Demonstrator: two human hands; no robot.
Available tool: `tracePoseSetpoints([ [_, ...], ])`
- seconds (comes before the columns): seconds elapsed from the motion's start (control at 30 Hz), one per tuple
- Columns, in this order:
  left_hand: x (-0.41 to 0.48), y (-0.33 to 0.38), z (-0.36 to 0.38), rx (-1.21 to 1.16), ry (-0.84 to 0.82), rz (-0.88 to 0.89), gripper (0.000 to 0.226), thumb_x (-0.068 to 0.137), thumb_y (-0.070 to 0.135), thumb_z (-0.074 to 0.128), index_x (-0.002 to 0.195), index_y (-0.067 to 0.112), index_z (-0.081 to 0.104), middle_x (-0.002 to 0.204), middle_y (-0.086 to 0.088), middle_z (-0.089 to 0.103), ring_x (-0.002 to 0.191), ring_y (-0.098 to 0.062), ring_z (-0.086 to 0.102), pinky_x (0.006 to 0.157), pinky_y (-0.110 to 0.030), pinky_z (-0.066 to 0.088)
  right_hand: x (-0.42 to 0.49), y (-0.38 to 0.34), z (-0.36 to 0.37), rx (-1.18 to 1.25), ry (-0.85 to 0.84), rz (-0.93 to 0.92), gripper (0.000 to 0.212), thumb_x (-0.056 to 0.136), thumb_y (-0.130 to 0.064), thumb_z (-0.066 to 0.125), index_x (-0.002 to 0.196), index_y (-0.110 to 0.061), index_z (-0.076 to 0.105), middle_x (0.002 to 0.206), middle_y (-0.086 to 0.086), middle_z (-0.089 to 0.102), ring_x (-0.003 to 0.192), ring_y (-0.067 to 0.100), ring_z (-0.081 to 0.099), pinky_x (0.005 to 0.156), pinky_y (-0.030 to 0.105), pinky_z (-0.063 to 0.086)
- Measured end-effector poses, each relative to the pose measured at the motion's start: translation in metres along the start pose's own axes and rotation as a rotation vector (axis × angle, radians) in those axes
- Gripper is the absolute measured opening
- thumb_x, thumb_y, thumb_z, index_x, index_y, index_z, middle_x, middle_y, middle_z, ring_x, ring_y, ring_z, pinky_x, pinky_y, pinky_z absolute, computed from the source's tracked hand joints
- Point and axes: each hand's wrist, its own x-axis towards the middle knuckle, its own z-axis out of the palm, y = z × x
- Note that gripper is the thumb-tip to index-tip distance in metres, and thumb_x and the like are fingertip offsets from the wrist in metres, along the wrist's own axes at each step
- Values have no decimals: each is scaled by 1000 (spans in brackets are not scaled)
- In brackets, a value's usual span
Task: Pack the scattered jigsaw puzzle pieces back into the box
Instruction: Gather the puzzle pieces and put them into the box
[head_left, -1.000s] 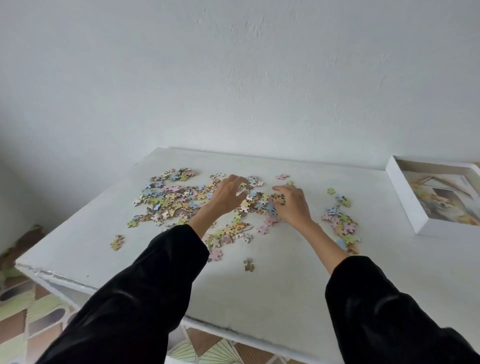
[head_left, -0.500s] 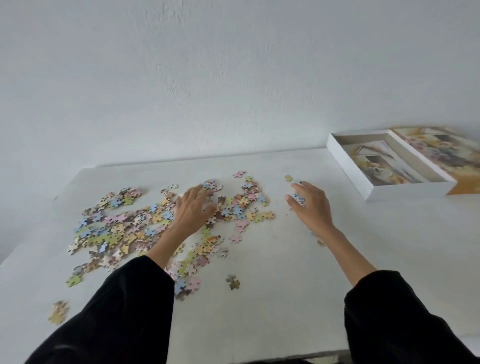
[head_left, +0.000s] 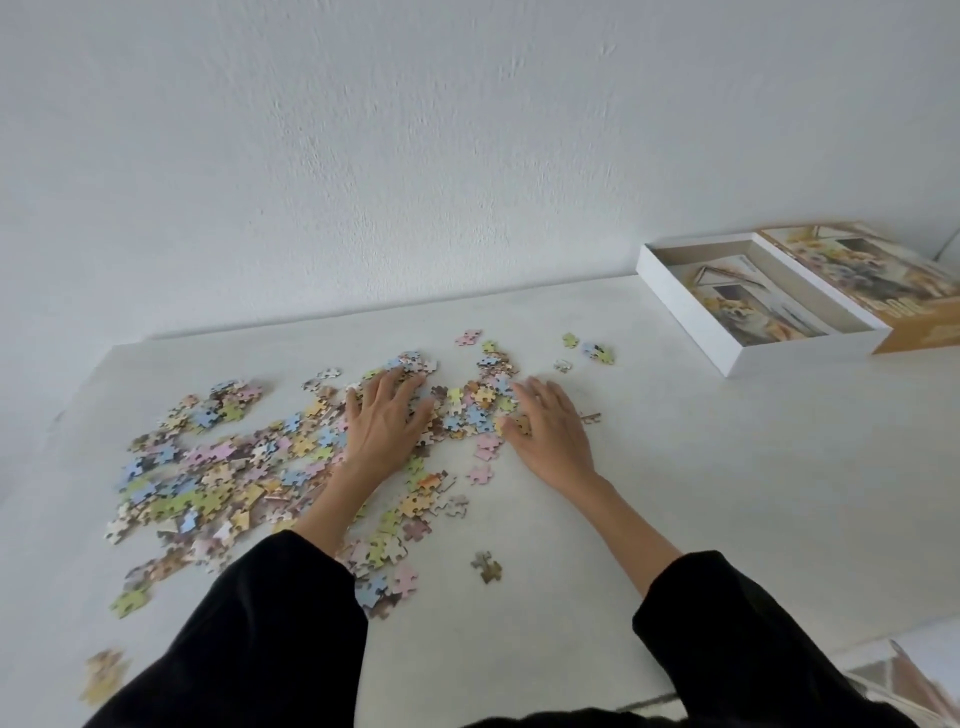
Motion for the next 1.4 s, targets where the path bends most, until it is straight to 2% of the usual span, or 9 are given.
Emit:
tracePoseSetpoints([
  [0.2,0,-1,0,5,5,7,48,96,47,27,140,28,33,151,-1,25,141,-21,16,115,-49,7,12,1,-17,212,200,-33,40,94,-31,47,131,-17,48,143,5,41,134,20,33,109,35,28],
  [0.3,0,-1,0,11,5,4,48,96,47,27,140,27,32,151,-1,24,141,-22,16,115,-49,7,24,27,-36,225,276,18,38,95,-29,44,130,-15,50,139,2,47,131,20,38,105,31,28],
  [0.57,-1,0,-1,5,-8,-5,48,97,46,27,140,27,32,152,-1,23,142,-22,14,116,-49,3,18,36,-30,172,-115,-18,60,91,-54,14,146,-32,10,156,-5,8,144,13,3,115,35,5],
  [0.7,-1,1,-3,11,-23,-9,48,97,47,26,141,27,30,152,-1,22,142,-21,12,116,-48,2,16,20,-17,153,-142,-74,54,96,-48,19,147,-32,9,156,-6,8,144,13,4,114,34,6],
  [0.83,-2,1,-4,24,-26,-3,48,97,46,26,141,28,30,152,-1,21,142,-21,14,116,-48,4,22,18,-21,314,72,-161,42,98,-32,34,138,-20,35,144,1,38,134,17,32,108,33,28],
  [0.97,-2,0,-3,29,-28,4,48,97,47,25,141,28,30,152,0,22,142,-20,14,116,-48,5,52,59,-41,178,274,-31,38,97,-26,41,132,-12,46,139,8,46,131,25,36,106,31,27],
  [1.1,-1,0,-4,31,-30,2,49,97,48,23,141,27,31,152,-1,22,142,-20,14,116,-48,5,75,78,-48,147,120,219,49,96,-38,36,140,-16,36,148,7,33,138,24,23,112,37,18],
  [1.23,-1,1,-4,50,-36,2,52,96,51,20,141,27,30,152,0,22,141,-20,14,116,-48,5,83,57,-36,38,-53,136,57,96,-48,26,146,-22,19,156,0,12,144,19,4,116,35,3],
  [1.4,-1,1,-3,47,-31,3,48,97,46,24,142,27,29,152,0,21,142,-19,13,116,-47,4,74,36,-25,-53,-180,-33,59,96,-49,24,147,-21,13,157,-2,3,144,16,-2,115,34,0],
])
